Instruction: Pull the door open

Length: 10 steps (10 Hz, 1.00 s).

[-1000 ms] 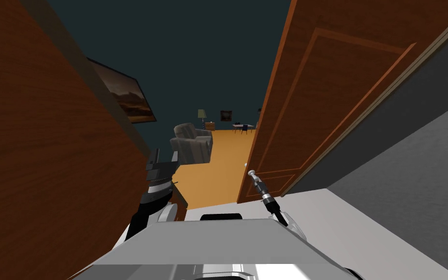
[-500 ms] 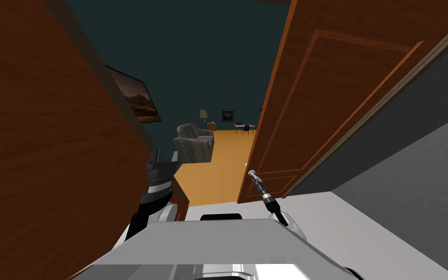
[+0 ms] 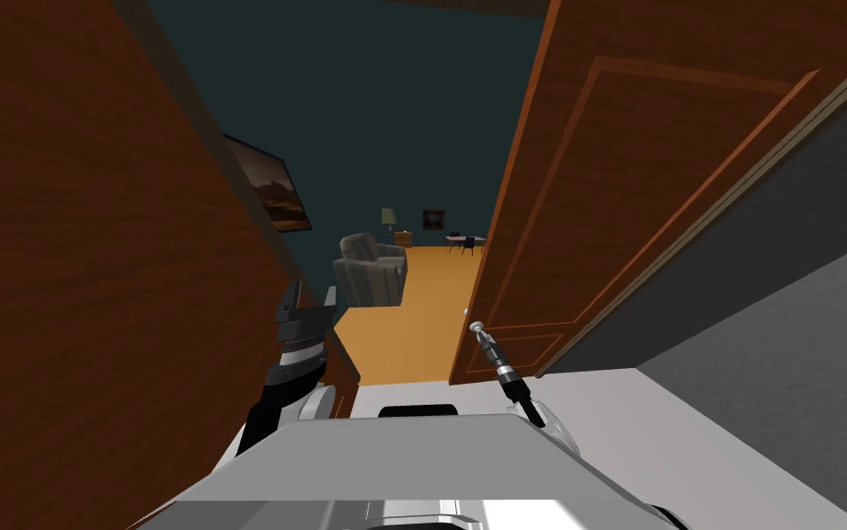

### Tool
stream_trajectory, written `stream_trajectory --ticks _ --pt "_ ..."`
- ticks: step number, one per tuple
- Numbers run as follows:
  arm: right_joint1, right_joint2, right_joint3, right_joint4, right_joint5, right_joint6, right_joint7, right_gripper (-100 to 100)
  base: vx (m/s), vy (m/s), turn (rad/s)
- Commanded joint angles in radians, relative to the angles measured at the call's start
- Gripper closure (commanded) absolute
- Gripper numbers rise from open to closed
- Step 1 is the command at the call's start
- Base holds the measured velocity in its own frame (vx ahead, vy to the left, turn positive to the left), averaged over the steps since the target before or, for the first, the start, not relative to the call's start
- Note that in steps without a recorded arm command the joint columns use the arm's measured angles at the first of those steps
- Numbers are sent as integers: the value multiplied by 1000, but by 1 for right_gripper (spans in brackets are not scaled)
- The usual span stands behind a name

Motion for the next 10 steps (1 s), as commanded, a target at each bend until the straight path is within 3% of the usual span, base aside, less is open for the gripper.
stream_trajectory --ticks 1,10 --pt "-2 9 16 9 -19 -2 -50 100 -55 -32 101" --pt "-3 4 47 3 -105 10 -263 100 -37 -21 61"
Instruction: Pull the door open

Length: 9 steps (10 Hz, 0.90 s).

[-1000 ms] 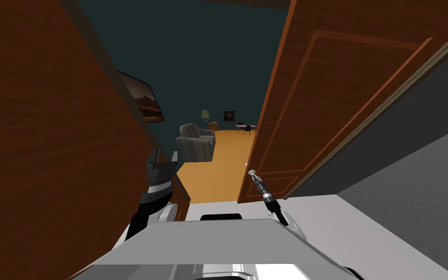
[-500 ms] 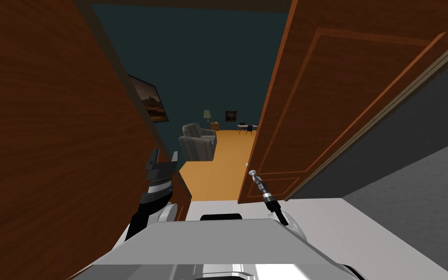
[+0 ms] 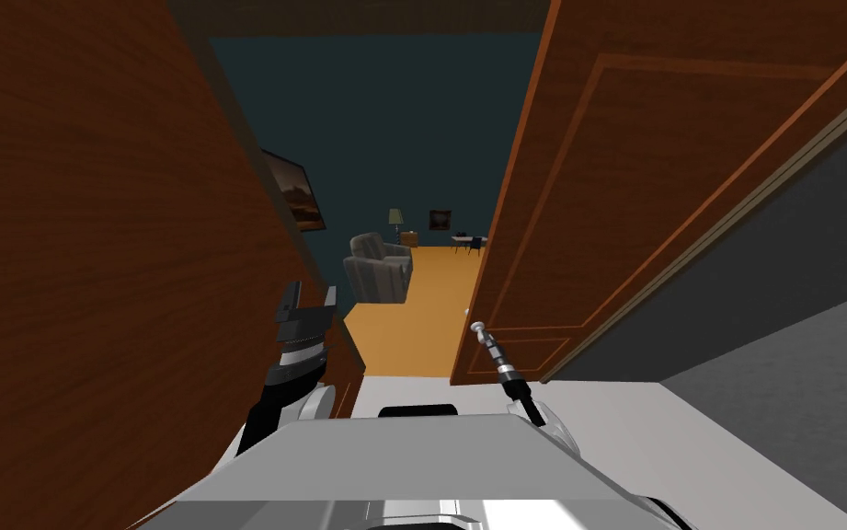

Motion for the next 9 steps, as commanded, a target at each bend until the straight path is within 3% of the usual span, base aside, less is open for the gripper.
stream_trajectory --ticks 1,9 --pt "8 15 22 -15 -22 7 -50 100 -51 -32 101" --pt "8 11 49 -20 -97 18 -232 100 -44 -27 69"
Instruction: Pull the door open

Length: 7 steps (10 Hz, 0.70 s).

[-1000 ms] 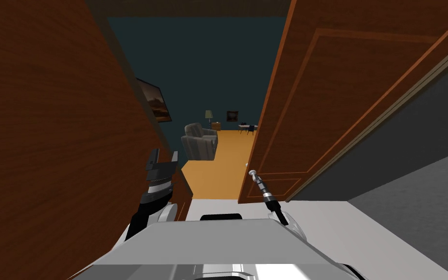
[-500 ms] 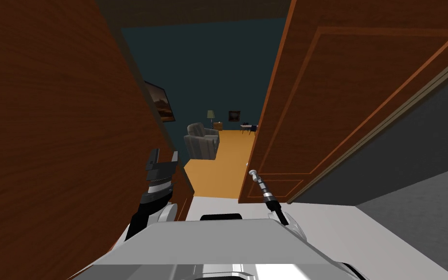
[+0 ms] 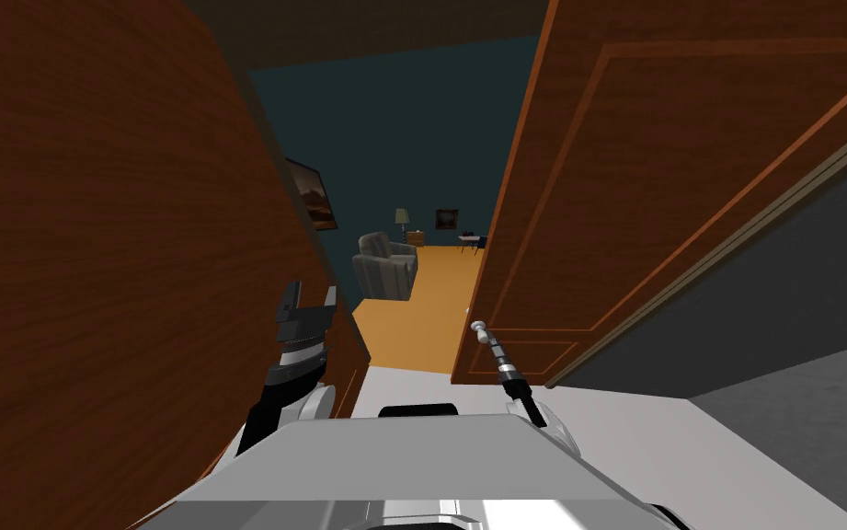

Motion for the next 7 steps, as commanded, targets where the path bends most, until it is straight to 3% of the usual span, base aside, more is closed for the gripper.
stream_trajectory --ticks 1,3,7 --pt "-14 15 15 28 3 -21 -12 100 -17 -4 -13" --pt "-14 13 29 25 -37 -15 -77 100 -46 -25 98" --pt "-14 11 43 22 -76 -9 -174 100 -46 -24 64"
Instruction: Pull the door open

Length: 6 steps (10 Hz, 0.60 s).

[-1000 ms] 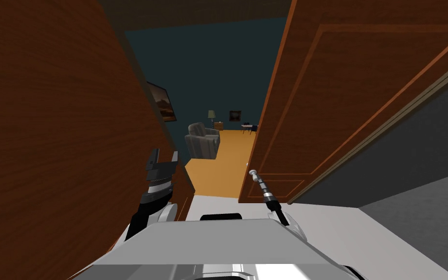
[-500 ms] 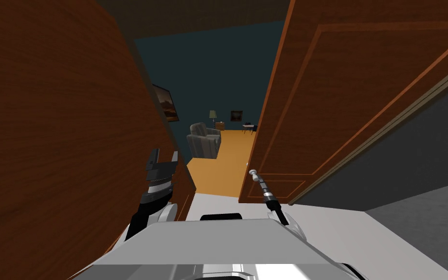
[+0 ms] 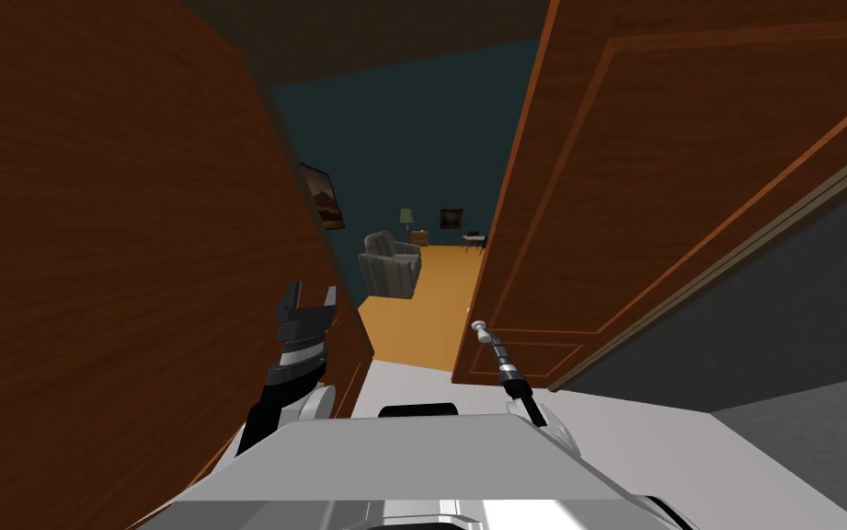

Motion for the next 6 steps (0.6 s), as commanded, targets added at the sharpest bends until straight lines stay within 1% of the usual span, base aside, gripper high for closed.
stream_trajectory --ticks 1,2,3,4,5,6 --pt "-1 20 25 -10 -24 1 -50 100 -62 -37 87" --pt "-1 20 25 -10 -24 1 -67 100 -49 -33 109" --pt "-1 18 33 -11 -44 4 -100 100 -53 -27 82" --pt "-1 18 33 -11 -44 4 -109 100 -47 -19 52" --pt "-1 17 40 -13 -64 6 -148 100 -56 -22 81" --pt "-1 16 47 -14 -85 9 -175 100 -71 -36 96"
